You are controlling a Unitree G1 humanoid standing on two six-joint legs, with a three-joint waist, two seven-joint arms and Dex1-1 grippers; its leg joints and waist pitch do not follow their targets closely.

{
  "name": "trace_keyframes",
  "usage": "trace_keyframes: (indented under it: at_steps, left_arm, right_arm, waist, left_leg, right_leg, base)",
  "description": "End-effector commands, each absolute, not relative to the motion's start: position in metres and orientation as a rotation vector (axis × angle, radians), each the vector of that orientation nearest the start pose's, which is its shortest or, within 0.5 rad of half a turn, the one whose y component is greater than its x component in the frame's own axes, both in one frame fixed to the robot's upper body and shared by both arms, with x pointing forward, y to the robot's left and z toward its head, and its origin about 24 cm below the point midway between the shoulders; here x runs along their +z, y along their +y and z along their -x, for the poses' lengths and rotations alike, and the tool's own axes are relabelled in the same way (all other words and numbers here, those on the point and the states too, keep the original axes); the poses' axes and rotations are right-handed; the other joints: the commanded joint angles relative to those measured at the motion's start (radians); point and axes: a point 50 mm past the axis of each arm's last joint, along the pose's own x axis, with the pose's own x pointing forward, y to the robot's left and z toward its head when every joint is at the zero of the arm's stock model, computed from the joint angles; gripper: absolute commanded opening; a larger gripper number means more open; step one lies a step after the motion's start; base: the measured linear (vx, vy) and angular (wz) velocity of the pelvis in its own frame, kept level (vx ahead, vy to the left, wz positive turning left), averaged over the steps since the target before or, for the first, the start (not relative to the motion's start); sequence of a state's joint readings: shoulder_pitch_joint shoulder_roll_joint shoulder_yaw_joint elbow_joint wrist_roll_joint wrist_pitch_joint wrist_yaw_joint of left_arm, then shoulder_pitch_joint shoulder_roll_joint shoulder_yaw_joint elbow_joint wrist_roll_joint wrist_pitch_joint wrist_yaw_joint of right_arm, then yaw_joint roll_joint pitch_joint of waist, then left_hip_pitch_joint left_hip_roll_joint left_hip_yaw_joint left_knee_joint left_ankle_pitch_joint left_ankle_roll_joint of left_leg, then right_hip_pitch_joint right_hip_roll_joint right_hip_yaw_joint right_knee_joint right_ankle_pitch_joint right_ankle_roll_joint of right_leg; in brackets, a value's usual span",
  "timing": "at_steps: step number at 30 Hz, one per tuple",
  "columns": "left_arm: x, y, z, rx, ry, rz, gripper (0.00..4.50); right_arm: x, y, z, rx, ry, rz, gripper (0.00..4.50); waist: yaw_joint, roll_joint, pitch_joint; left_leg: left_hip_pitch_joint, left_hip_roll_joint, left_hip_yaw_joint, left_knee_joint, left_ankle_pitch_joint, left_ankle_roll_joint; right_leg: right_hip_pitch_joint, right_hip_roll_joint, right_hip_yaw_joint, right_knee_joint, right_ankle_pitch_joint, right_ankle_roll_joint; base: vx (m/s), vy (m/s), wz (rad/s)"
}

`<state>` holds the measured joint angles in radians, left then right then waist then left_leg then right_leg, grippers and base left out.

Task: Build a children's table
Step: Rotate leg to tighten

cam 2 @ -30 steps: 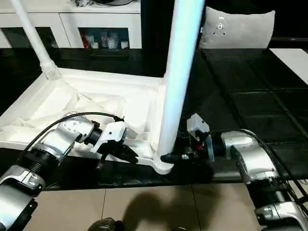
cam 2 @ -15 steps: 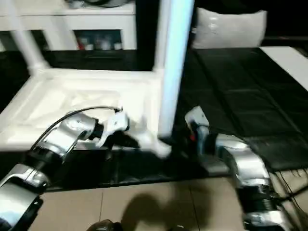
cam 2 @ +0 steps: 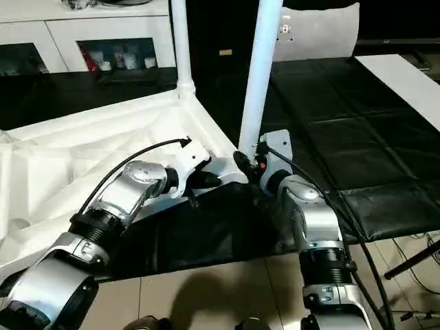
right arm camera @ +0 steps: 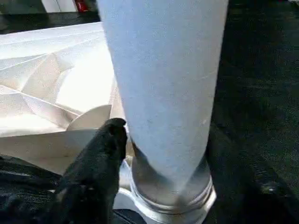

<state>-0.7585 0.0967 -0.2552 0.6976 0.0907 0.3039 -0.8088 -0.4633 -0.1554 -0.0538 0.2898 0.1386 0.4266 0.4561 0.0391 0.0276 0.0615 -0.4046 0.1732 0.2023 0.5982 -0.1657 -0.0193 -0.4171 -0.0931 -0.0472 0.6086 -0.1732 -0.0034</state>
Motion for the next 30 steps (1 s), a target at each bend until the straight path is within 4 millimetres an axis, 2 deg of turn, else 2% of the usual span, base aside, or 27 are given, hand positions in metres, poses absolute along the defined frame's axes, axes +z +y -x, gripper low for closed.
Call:
trace_keyframes:
  at_steps: [1, 3, 4, 8, 10, 11, 12, 15, 18, 19, 21, 23, 24, 25, 30]
  left_arm:
    - [0.086, 0.043, -0.346, -1.124, 0.310, -0.346, 0.00]
    - [0.084, 0.048, -0.345, -1.134, 0.314, -0.359, 0.00]
    - [0.083, 0.054, -0.344, -1.166, 0.316, -0.377, 0.00]
    - [0.083, 0.060, -0.342, -1.221, 0.312, -0.398, 0.00]
    - [0.080, 0.069, -0.339, -1.280, 0.321, -0.440, 0.00]
    - [0.080, 0.073, -0.338, -1.301, 0.328, -0.459, 0.00]
    - [0.080, 0.075, -0.337, -1.320, 0.331, -0.473, 0.00]
    - [0.080, 0.078, -0.333, -1.378, 0.334, -0.486, 0.00]
    - [0.079, 0.088, -0.327, -1.490, 0.363, -0.548, 0.00]
    - [0.079, 0.089, -0.326, -1.501, 0.363, -0.553, 0.00]
    - [0.079, 0.094, -0.320, -1.589, 0.367, -0.580, 0.00]
    - [0.080, 0.095, -0.317, -1.634, 0.360, -0.585, 0.00]
    - [0.080, 0.097, -0.314, -1.686, 0.364, -0.595, 0.00]
    - [0.080, 0.097, -0.314, -1.686, 0.364, -0.595, 0.00]
    - [0.080, 0.097, -0.311, -1.729, 0.377, -0.614, 0.00]
  right_arm:
    - [0.069, -0.129, -0.327, 0.591, 0.257, -0.011, 3.17]
    - [0.069, -0.137, -0.324, 0.626, 0.246, 0.042, 3.25]
    - [0.072, -0.146, -0.322, 0.678, 0.229, 0.049, 3.44]
    - [0.075, -0.154, -0.319, 0.738, 0.223, 0.061, 3.78]
    - [0.077, -0.164, -0.312, 0.843, 0.218, 0.128, 3.98]
    - [0.079, -0.167, -0.310, 0.892, 0.219, 0.140, 4.07]
    - [0.080, -0.168, -0.307, 0.930, 0.220, 0.150, 4.14]
    - [0.082, -0.173, -0.304, 0.987, 0.220, 0.187, 4.42]
    - [0.083, -0.179, -0.298, 1.118, 0.239, 0.229, 4.42]
    - [0.083, -0.179, -0.297, 1.132, 0.242, 0.227, 4.42]
    - [0.084, -0.180, -0.292, 1.226, 0.264, 0.200, 4.42]
    - [0.084, -0.180, -0.291, 1.262, 0.280, 0.181, 4.16]
    - [0.082, -0.180, -0.289, 1.308, 0.304, 0.163, 4.08]
    - [0.082, -0.180, -0.289, 1.308, 0.304, 0.163, 4.04]
    - [0.080, -0.179, -0.285, 1.388, 0.343, 0.128, 3.49]
  waist:
    - [0.009, -0.008, -0.082]
    - [0.009, -0.008, -0.081]
    - [0.012, -0.012, -0.079]
    - [0.012, -0.011, -0.080]
    - [0.018, -0.011, -0.080]
    - [0.021, -0.006, -0.080]
    - [0.025, -0.009, -0.081]
    - [0.033, -0.006, -0.079]
    - [0.041, -0.009, -0.078]
    - [0.049, -0.006, -0.077]
    - [0.054, -0.006, -0.077]
    - [0.057, -0.005, -0.077]
    - [0.059, -0.013, -0.078]
    - [0.062, -0.009, -0.078]
    - [0.071, -0.008, -0.078]
  left_leg:
    - [0.027, 0.046, -0.026, -0.061, -0.166, 0.082]
    - [0.029, 0.047, -0.026, -0.063, -0.185, 0.068]
    - [0.029, 0.047, -0.025, -0.062, -0.206, 0.062]
    - [0.028, 0.048, -0.026, -0.062, -0.200, 0.068]
    - [0.029, 0.050, -0.026, -0.061, -0.199, 0.076]
    - [0.029, 0.050, -0.026, -0.060, -0.198, 0.076]
    - [0.029, 0.052, -0.026, -0.060, -0.199, 0.080]
    - [0.034, 0.055, -0.024, -0.061, -0.213, 0.075]
    - [0.037, 0.058, -0.025, -0.065, -0.237, 0.062]
    - [0.038, 0.059, -0.024, -0.064, -0.240, 0.058]
    - [0.037, 0.061, -0.024, -0.066, -0.245, 0.058]
    - [0.037, 0.060, -0.025, -0.066, -0.250, 0.057]
    - [0.037, 0.060, -0.023, -0.065, -0.249, 0.056]
    - [0.037, 0.061, -0.024, -0.066, -0.244, 0.054]
    - [0.042, 0.063, -0.024, -0.067, -0.255, 0.041]
  right_leg:
    - [0.059, -0.052, 0.029, -0.071, -0.118, -0.255]
    - [0.059, -0.052, 0.029, -0.074, -0.146, -0.247]
    - [0.060, -0.054, 0.031, -0.077, -0.166, -0.238]
    - [0.060, -0.054, 0.032, -0.074, -0.154, -0.243]
    - [0.061, -0.055, 0.032, -0.072, -0.143, -0.249]
    - [0.060, -0.055, 0.032, -0.071, -0.140, -0.251]
    - [0.062, -0.054, 0.032, -0.070, -0.132, -0.252]
    - [0.056, -0.054, 0.032, -0.070, -0.143, -0.263]
    - [0.054, -0.054, 0.031, -0.071, -0.180, -0.256]
    - [0.053, -0.056, 0.033, -0.071, -0.188, -0.255]
    - [0.053, -0.056, 0.033, -0.069, -0.182, -0.258]
    - [0.053, -0.056, 0.031, -0.068, -0.185, -0.260]
    - [0.053, -0.056, 0.031, -0.067, -0.191, -0.261]
    - [0.051, -0.058, 0.032, -0.067, -0.198, -0.261]
    - [0.047, -0.057, 0.033, -0.068, -0.213, -0.258]
  base:
    - [0.000, 0.000, 0.00]
    - [0.000, 0.000, 0.00]
    - [0.000, 0.000, 0.00]
    - [0.000, 0.000, 0.00]
    - [0.000, 0.000, 0.00]
    - [0.000, 0.000, 0.00]
    - [0.000, 0.000, 0.00]
    - [0.000, 0.000, 0.00]
    - [0.000, 0.000, 0.00]
    - [0.000, 0.000, 0.00]
    - [0.000, 0.000, 0.00]
    - [0.000, 0.000, 0.00]
    - [0.000, 0.000, 0.00]
    - [0.000, 0.000, 0.00]
    - [0.000, 0.000, 0.00]
